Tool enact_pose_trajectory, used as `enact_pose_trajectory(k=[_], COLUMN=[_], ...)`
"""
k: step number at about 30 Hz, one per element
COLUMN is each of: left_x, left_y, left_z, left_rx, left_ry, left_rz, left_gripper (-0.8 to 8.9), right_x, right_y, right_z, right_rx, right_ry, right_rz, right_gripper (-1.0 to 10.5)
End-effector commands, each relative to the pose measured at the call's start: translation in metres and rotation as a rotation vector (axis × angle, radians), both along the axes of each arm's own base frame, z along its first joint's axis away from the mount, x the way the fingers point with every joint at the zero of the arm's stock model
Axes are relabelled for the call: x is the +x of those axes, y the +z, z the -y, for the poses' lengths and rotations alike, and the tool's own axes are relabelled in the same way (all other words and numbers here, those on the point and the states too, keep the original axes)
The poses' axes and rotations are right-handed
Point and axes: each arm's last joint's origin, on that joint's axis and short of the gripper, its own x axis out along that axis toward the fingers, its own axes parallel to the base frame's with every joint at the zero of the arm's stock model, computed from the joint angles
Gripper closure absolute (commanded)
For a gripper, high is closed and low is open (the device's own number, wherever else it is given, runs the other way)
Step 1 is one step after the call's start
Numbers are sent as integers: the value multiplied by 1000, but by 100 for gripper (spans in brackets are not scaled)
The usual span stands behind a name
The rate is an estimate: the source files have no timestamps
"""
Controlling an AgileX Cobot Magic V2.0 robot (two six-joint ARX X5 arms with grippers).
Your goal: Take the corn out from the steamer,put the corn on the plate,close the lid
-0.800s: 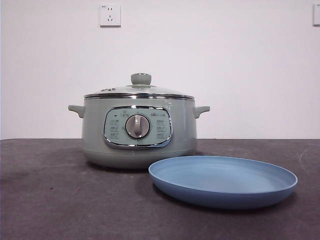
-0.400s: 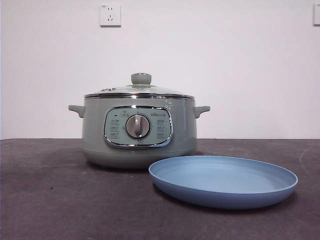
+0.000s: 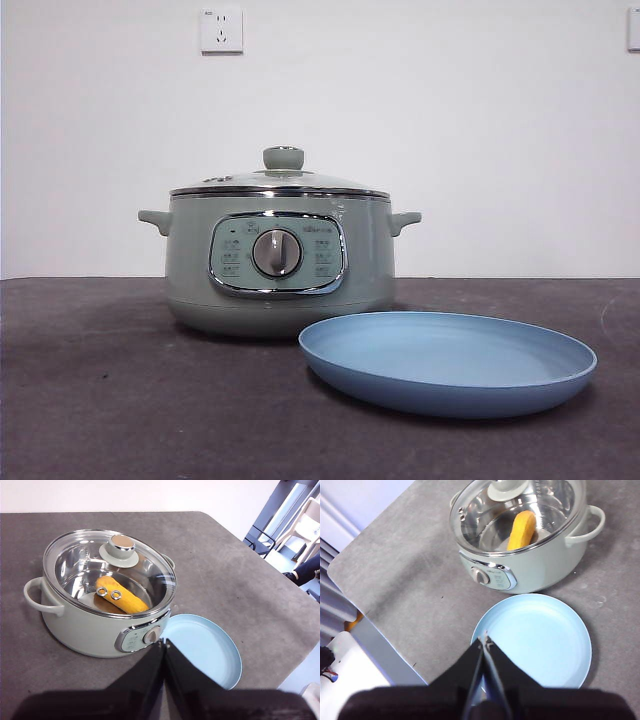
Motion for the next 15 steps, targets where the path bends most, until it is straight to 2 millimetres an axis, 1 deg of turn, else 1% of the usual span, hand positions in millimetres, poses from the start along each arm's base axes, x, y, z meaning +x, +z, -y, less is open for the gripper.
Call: enact_pose_trajectory(k=[1,3,4,5,6,7,8,9,10,11,12,15], left_x=[0,0,0,0,0,0,0,0,1,1,1,1], left_y=[0,0,0,0,0,0,0,0,0,1,1,2], left_z=[1,1,1,1,1,1,1,1,1,1,1,1], left_rx=[9,9,8,6,3,3,3,4,4,5,5,5], left_ry=[-16,-16,-15,-14,-12,-12,-12,-12,-12,-13,-13,-13], left_rz=[8,6,7,4,1,1,2,6,10,17,22,30], left_gripper=[821,816,810,789,713,609,459,333,253,245,247,247], right_x=[0,0,0,0,0,0,0,0,0,0,0,0], right_y=[1,1,1,1,1,1,1,1,1,1,1,1], right_z=[0,0,0,0,0,0,0,0,0,0,0,0], right_rx=[-5,-5,-4,-5,-5,-4,-2,-1,-3,-3,-2,-2], right_ry=[9,9,9,9,8,7,4,2,1,0,-1,-1], right_rz=[12,12,12,12,12,11,8,6,7,7,6,6], right_gripper=[943,936,906,831,721,617,506,415,334,295,285,285])
